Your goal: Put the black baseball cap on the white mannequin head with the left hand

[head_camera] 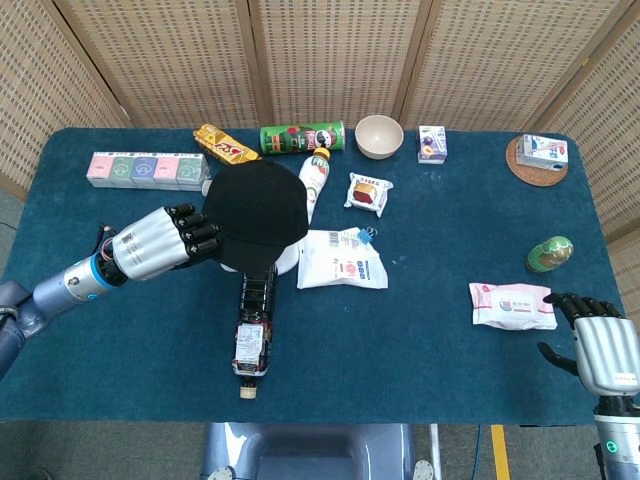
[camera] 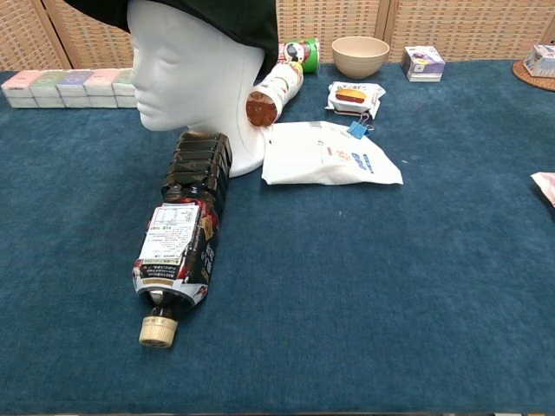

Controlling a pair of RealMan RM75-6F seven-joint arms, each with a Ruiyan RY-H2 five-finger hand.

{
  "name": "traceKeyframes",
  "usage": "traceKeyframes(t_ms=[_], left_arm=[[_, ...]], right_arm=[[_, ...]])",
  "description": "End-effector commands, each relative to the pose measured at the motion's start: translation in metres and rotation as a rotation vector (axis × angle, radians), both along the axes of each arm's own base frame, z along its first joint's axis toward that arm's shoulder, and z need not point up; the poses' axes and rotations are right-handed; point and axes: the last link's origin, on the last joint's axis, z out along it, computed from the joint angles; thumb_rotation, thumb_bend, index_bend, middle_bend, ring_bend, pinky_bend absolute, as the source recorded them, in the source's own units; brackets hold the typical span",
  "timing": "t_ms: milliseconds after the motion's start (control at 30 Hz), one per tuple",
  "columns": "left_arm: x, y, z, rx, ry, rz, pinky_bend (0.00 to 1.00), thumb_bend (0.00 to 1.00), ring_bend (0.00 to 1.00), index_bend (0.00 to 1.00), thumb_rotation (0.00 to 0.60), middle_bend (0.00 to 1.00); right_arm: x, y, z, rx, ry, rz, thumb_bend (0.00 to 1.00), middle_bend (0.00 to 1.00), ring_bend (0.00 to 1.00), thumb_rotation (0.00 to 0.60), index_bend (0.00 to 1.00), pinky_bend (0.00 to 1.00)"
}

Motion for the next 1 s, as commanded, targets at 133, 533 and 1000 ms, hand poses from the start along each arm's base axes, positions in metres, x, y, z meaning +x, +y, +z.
traceKeyframes(t_ms=[133,533,1000], left_arm=[[-0.0013,0.0021,0.0009,0.006,-0.015,0.036,0.63,0.45,0.53,0.87,0.6,0.61],[-0.0068,0.0035,0.001,0.047,0.034,0.123,0.54,0.41,0.37,0.58,0.6,0.45],[-0.0082,-0.0037,0.0031,0.066,0.005,0.161,0.53,0.41,0.35,0.56,0.6,0.43]], right_arm=[[-0.0009,0.0006,0.0009,-0.003,-0.002,-0.001,0.15,0.4,0.4,0.6,0.33,0.4],[-0.002,-0.0003,0.0012,-0.005,-0.008,0.003,0.15,0.4,0.4,0.6,0.33,0.4],[-0.003,-0.0008,0.0009,-0.003,-0.011,0.004,0.15,0.4,0.41,0.6,0.33,0.4]])
